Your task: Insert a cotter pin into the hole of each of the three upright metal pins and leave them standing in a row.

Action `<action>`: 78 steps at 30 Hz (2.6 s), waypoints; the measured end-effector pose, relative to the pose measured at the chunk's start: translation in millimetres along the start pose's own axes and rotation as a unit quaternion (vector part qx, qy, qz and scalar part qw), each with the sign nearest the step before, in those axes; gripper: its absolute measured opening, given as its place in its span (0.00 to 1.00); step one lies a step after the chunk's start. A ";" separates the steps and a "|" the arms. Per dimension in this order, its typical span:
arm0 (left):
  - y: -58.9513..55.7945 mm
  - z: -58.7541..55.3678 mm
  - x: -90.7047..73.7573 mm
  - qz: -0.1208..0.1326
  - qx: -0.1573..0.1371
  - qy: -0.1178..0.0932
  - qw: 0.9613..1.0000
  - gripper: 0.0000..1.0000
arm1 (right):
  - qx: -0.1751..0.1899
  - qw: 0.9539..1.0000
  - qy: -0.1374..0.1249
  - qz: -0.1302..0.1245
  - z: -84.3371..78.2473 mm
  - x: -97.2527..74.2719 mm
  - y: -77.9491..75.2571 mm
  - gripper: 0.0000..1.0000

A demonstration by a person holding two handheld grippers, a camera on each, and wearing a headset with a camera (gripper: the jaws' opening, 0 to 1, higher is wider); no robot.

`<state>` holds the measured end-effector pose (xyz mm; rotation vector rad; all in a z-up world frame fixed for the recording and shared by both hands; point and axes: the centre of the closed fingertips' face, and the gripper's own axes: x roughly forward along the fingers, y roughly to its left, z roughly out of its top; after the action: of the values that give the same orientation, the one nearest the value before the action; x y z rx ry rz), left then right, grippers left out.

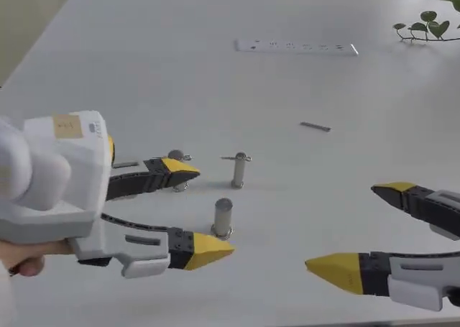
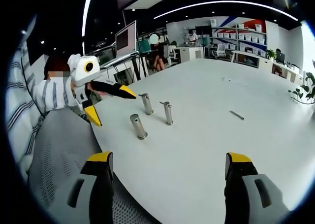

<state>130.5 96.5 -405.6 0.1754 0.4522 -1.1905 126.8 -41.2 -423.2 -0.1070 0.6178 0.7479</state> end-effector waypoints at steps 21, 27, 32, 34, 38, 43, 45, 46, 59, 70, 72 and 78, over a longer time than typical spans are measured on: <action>-0.3 -19.0 -38.8 -0.001 -0.027 0.024 0.999 0.99 | -0.089 0.994 0.065 -0.018 12.4 -6.7 -52.8 0.80; 5.2 -29.0 -42.3 0.012 -0.050 0.025 0.998 0.99 | -0.141 0.982 0.124 -0.011 18.0 -3.6 -73.7 0.76; 10.7 -36.7 -46.8 0.028 -0.075 0.022 0.997 0.99 | -0.165 0.976 0.139 -0.004 33.1 3.8 -88.6 0.75; 10.9 -39.5 -48.3 0.031 -0.076 0.026 0.996 0.99 | -0.175 0.974 0.148 0.001 36.7 7.2 -93.9 0.74; 12.8 -38.8 -50.9 0.042 -0.082 0.018 0.996 0.99 | -0.190 0.968 0.161 0.001 43.0 14.2 -104.2 0.74; 17.5 -39.8 -54.8 0.055 -0.090 0.017 0.994 0.99 | -0.204 0.963 0.176 0.007 48.6 22.9 -114.0 0.74; 20.3 -41.8 -56.9 0.063 -0.089 0.020 0.994 0.99 | -0.208 0.961 0.182 0.009 49.8 24.6 -116.9 0.74; 21.3 -43.5 -58.5 0.065 -0.091 0.021 0.993 0.99 | -0.212 0.959 0.186 0.011 50.9 25.7 -119.0 0.74; 18.4 -41.4 -66.5 0.095 -0.094 0.015 0.991 0.99 | -0.228 0.950 0.212 0.017 62.8 42.0 -144.0 0.65; 11.9 -39.4 -72.3 0.117 -0.103 0.007 0.988 0.99 | -0.223 0.942 0.242 0.058 55.2 71.5 -154.2 0.49; 11.2 -38.7 -73.3 0.122 -0.107 0.004 0.987 0.99 | -0.203 0.947 0.238 0.070 55.1 78.6 -153.6 0.47; 8.4 -41.7 -73.5 0.130 -0.117 0.008 0.985 0.99 | -0.194 0.941 0.269 0.071 45.8 90.1 -161.7 0.38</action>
<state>106.3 177.6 -412.4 0.0390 0.5607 -0.8738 307.7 -91.9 -456.1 -0.6534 0.9977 0.9848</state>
